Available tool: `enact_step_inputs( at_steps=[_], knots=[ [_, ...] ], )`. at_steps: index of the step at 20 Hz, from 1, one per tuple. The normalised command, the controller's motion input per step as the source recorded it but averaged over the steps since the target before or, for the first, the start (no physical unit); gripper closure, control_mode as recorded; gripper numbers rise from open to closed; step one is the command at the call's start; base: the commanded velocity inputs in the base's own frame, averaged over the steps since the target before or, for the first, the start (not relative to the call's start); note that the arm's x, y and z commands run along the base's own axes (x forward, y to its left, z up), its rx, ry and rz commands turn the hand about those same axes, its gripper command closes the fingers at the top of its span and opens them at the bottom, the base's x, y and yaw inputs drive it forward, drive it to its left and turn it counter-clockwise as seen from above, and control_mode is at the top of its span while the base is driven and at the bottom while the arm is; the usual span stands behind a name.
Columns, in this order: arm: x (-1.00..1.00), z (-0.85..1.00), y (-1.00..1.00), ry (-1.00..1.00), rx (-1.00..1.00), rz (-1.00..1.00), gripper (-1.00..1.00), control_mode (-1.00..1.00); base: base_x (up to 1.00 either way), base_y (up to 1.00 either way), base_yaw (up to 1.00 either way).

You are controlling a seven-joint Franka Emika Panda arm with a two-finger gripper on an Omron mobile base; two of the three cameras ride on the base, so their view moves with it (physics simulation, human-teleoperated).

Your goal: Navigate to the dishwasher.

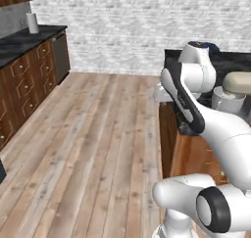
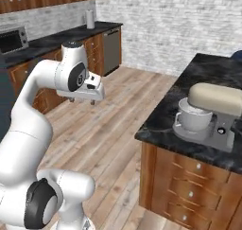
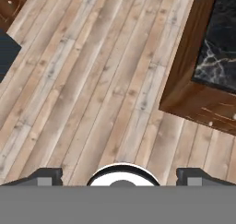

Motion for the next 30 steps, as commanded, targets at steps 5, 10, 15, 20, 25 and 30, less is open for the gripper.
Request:
enact_step_inputs(
  at_steps=[5, 10, 15, 20, 25, 30],
  knots=[
    [0.00, 0.00, 0.00, 0.00, 0.00, 0.00, -1.00, 1.00, 0.90, 1.00, 0.04],
    [0.00, 0.00, 0.00, 0.00, 0.00, 0.00, -1.00, 1.00, 1.00, 0.96, -0.05],
    [0.00, 0.00, 0.00, 0.00, 0.00, 0.00, -1.00, 1.00, 1.00, 0.70, -0.23],
    [0.00, 0.00, 0.00, 0.00, 0.00, 0.00, -1.00, 1.00, 1.00, 0.49, -0.19],
    [0.00, 0.00, 0.00, 0.00, 0.00, 0.00, -1.00, 1.00, 1.00, 0.17, -0.10],
    [0.00, 0.00, 0.00, 0.00, 0.00, 0.00, -1.00, 1.00, 1.00, 0.01, -0.06]
  ],
)
